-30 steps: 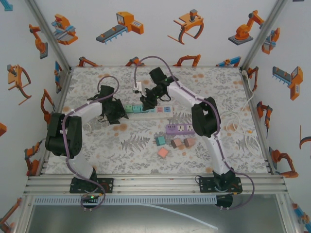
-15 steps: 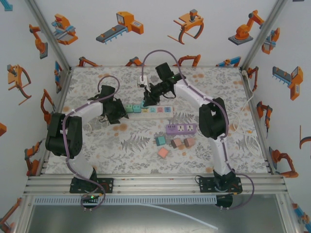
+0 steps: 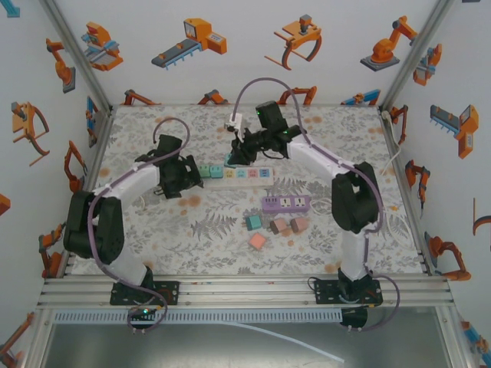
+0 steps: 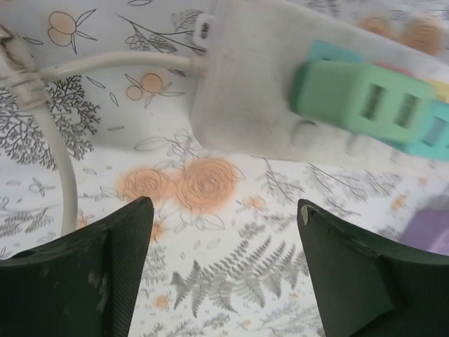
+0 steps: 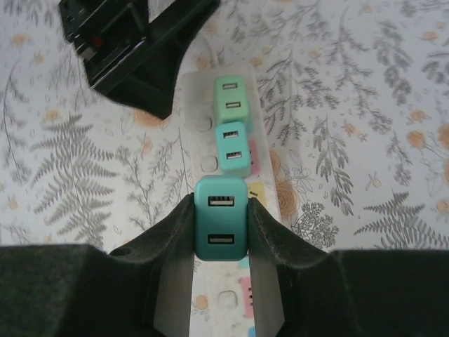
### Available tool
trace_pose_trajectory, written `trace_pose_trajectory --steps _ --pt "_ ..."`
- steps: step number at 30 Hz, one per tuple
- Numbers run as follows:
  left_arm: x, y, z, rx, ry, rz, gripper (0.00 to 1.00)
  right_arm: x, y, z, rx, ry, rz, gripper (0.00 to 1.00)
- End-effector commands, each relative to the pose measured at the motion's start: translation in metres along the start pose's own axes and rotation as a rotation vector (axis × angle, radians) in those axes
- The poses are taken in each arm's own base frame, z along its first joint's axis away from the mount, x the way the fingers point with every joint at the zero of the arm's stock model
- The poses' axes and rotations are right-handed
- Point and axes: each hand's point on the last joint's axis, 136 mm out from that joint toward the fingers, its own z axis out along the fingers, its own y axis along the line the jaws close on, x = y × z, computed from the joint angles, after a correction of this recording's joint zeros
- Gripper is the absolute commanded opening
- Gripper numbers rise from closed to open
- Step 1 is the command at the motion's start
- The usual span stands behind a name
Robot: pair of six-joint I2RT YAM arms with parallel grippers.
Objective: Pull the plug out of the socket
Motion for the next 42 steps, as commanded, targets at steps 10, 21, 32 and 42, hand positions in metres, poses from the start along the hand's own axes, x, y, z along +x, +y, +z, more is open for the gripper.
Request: trace_pose_trajectory --steps 10,21,32,42 --pt "-0.011 -0.071 -0.139 0.438 -0.275 0.245 0.97 -0.055 -0.004 -0.133 0.5 -0.464 0.487 0.0" --pt "0.028 -0.105 -0.228 0.759 -0.403 0.481 0.97 0.006 0.055 -0.205 0.645 -0.539 0.866 0.0" --pt "0.13 -0.137 -0.244 1.001 -0.232 0.752 0.97 0.096 0.128 -0.21 0.592 -0.416 1.189 0.0" --pt "0.15 -0.134 -0.196 0.844 -0.163 0.802 0.97 0.183 0.154 -0.174 0.586 -0.246 1.356 0.0"
